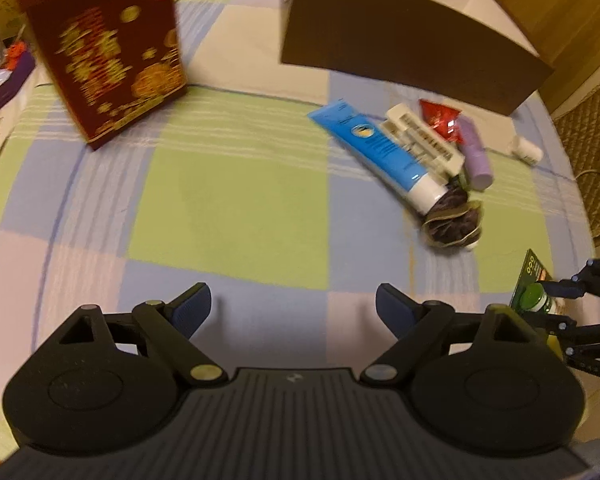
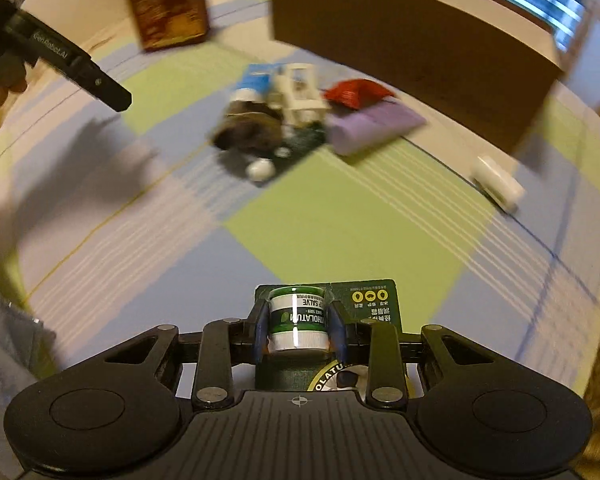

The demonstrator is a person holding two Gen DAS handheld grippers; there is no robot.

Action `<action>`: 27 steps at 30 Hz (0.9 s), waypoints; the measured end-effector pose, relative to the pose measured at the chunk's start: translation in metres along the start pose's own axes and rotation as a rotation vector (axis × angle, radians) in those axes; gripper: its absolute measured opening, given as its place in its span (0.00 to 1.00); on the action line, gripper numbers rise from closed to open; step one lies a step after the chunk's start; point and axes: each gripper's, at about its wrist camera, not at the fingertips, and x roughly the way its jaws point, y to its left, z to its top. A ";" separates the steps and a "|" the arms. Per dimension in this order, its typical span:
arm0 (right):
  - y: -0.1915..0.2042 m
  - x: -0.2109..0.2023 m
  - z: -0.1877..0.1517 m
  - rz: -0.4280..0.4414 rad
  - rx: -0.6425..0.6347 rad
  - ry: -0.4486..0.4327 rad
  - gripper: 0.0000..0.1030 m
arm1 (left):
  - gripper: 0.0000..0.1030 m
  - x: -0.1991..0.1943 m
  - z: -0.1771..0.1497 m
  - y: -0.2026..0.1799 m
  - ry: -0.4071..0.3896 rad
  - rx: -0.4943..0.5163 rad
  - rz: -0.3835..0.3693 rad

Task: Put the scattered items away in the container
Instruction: 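Grasp the blue hand-cream tube with the left tool while the right tool holds the green card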

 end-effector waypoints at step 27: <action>-0.003 0.001 -0.017 -0.029 0.118 -0.058 0.34 | 0.35 0.071 0.092 -0.015 0.020 0.023 -0.069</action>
